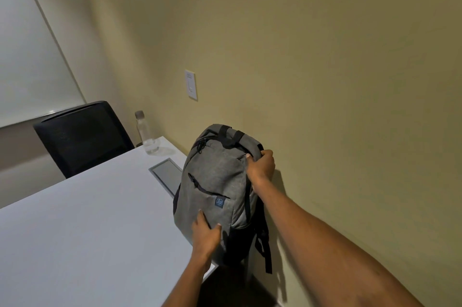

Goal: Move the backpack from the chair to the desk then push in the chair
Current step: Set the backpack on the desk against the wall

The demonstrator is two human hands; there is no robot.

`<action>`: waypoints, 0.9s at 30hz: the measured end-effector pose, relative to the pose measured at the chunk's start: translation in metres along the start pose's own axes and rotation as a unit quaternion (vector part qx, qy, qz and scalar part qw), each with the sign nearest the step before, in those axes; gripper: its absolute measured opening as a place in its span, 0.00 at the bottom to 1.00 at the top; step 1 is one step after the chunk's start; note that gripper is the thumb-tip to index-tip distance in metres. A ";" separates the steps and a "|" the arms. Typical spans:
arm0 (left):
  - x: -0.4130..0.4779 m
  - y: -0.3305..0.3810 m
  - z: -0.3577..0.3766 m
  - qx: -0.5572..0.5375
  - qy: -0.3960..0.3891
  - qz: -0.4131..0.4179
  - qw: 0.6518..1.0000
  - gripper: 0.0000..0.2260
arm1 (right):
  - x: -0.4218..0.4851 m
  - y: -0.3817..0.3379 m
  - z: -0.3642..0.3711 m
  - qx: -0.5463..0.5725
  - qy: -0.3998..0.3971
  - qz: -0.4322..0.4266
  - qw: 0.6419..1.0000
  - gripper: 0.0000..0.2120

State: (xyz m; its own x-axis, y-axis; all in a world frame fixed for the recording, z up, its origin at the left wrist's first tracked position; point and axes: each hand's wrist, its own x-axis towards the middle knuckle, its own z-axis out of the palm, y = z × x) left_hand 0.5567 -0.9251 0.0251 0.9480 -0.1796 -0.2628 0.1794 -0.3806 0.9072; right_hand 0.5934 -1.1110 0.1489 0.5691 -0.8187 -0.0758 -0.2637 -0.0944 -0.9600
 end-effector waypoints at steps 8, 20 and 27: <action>0.005 0.004 0.006 -0.003 -0.123 -0.019 0.992 0.32 | -0.006 0.013 -0.023 -0.084 -0.068 -0.033 0.994 0.29; -0.043 0.029 -0.031 0.035 -0.142 0.026 0.989 0.40 | -0.082 0.020 -0.080 -0.322 -0.125 -0.182 0.921 0.34; -0.124 0.013 -0.062 0.088 -0.156 0.031 0.983 0.40 | -0.170 0.041 -0.120 -0.426 -0.103 -0.225 0.870 0.32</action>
State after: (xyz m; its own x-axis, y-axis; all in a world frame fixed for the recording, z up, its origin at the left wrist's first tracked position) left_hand 0.4578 -0.8511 0.0900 0.8238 -0.4671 -0.3213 0.0489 -0.5060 0.8611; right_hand 0.3929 -1.0438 0.1544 0.8688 -0.4792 0.1245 -0.4098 -0.8371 -0.3624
